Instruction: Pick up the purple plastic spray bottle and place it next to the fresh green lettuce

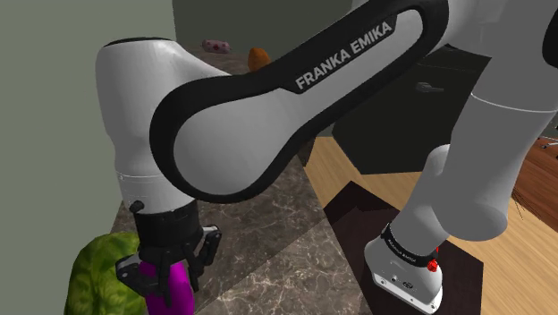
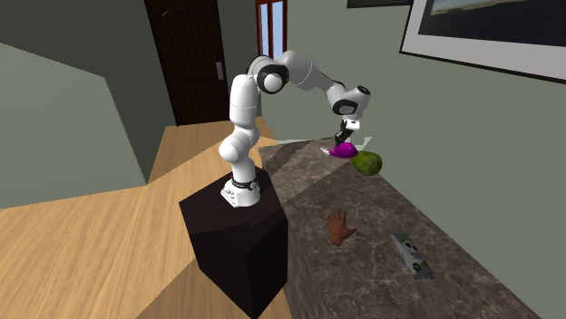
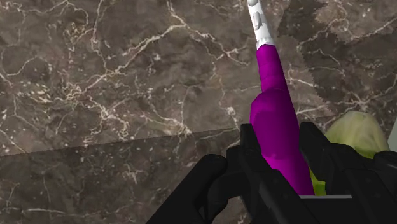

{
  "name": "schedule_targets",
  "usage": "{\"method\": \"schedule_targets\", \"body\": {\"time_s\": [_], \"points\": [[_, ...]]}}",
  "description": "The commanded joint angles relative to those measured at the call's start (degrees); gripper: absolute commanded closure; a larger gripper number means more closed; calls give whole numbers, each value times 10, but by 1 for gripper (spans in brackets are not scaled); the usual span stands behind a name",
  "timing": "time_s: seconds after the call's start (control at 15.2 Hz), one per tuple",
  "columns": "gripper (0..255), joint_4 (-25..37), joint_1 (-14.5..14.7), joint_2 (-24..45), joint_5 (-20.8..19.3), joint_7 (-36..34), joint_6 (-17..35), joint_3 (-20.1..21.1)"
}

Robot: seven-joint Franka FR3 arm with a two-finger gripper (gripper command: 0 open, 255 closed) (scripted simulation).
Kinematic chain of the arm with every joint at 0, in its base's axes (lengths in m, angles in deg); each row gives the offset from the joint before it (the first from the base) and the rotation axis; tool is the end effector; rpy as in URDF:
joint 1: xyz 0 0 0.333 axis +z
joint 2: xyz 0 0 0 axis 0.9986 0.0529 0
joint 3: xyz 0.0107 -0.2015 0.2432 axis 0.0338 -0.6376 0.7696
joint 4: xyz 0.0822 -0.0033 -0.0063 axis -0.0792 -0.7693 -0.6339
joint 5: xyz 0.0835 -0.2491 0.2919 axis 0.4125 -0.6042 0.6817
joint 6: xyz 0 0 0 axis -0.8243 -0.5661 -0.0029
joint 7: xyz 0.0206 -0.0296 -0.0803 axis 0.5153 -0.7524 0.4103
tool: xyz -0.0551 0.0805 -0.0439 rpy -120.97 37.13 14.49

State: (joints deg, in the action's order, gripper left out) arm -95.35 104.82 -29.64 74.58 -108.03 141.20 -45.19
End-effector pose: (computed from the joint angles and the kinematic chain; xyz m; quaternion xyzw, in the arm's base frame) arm 0.3166 0.4711 0.3670 -0.9808 0.1073 0.1521 0.0579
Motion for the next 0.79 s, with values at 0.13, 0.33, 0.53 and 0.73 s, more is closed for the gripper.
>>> {"method": "schedule_targets", "body": {"time_s": [0.13,0.33,0.53,0.73], "points": [[255,-16,3,16,-7,3,30,-2],[255,-24,7,32,-14,2,51,-5],[255,-31,11,48,-22,2,73,-8],[255,-33,12,53,-24,1,78,-9]]}}
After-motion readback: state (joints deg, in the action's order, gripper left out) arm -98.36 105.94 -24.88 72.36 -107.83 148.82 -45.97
